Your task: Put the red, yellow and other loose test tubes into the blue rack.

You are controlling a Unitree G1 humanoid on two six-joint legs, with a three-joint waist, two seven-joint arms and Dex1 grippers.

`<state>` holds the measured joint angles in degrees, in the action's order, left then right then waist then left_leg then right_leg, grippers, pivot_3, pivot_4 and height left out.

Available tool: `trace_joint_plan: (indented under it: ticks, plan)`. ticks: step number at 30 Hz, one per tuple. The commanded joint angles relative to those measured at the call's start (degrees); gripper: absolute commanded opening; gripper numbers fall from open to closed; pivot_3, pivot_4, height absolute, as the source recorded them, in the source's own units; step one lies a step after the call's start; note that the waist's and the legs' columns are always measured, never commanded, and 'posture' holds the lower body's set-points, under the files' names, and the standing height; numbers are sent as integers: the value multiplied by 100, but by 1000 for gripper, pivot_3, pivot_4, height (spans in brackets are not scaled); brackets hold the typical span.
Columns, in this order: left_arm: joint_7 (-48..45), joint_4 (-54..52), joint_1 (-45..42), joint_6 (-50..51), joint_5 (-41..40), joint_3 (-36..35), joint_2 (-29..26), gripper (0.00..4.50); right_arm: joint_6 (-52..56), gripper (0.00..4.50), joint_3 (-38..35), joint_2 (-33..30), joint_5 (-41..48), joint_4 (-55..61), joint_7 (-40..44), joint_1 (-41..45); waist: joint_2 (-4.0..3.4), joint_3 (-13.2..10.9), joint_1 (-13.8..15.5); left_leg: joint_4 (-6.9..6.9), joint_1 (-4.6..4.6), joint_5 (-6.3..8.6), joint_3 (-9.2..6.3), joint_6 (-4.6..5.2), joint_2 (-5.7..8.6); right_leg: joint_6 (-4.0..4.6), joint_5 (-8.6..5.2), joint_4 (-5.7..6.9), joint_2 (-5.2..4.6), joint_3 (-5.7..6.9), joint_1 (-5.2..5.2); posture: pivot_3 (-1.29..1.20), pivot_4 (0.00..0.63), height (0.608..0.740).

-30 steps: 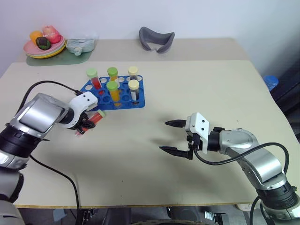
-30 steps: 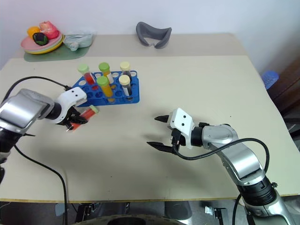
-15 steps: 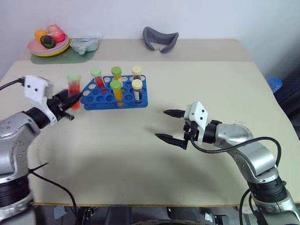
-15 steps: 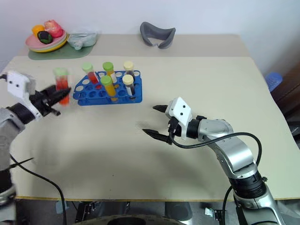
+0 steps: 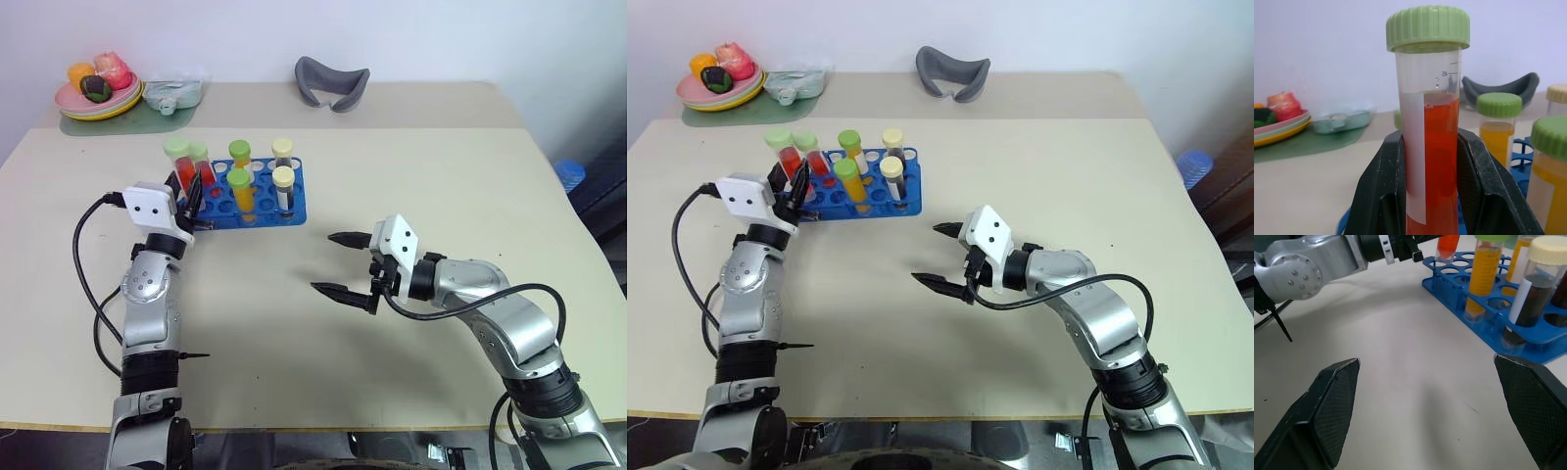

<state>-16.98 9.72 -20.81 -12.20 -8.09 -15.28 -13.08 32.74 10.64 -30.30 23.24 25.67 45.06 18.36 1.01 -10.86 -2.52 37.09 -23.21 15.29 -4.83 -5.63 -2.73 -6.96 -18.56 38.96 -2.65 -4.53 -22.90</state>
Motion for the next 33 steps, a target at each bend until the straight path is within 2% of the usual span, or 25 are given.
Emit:
trace_joint_plan:
  ticks: [1, 7, 18, 25, 26, 29, 33]
  plan:
    - [-50, 349, -164, -478, -97, 25, -15, 760, -10, 4500, -145, -11, 55, 334, -119, -96, 0, 0, -1, 0, 0, 0, 0, 0, 0, 0, 0, 0, 0, 0, 0, 0, 150, 740]
    - [-63, 811, -291, -842, -96, 139, 20, 760, 36, 4500, -144, 8, 81, 393, -226, -129, 0, 0, -3, 0, 1, 0, 0, 0, 1, 0, 0, 0, 0, 0, 1, 0, 150, 740]
    - [-33, 989, -266, -1070, -140, 244, 94, 760, -3, 4500, -113, 18, 79, 329, -193, -74, 0, 0, 7, 0, 1, 0, -1, 0, 1, 0, 0, 0, 0, 1, 2, 0, 150, 740]
    - [-126, 589, 5, -846, -348, 231, 0, 4256, -28, 4500, -114, 30, 74, 301, -183, -61, 0, 0, -8, 0, 2, 0, -1, 0, 0, 0, 0, 0, 1, 1, 2, 0, 150, 740]
    - [-159, 462, 82, -765, -436, 202, -29, 4394, -36, 4500, -121, 30, 72, 287, -181, -60, 0, 0, -11, -1, 3, 0, -2, 0, 0, 0, 0, 1, 2, 1, 2, 0, 150, 740]
    - [-238, -16, 345, -470, -704, 121, -122, 4394, -74, 4500, -154, 10, 57, 234, -165, -55, 0, 0, -8, -1, 3, 0, -2, 0, -1, 0, 0, 1, 2, 0, 2, 0, 150, 740]
    - [-653, -1451, 1375, 411, -1510, -250, -707, 4394, -185, 4500, -378, -161, 57, -6, -30, -9, -1, 0, -26, -3, 4, 0, -2, 0, -1, 0, 0, 1, 2, 0, 3, 0, 150, 740]
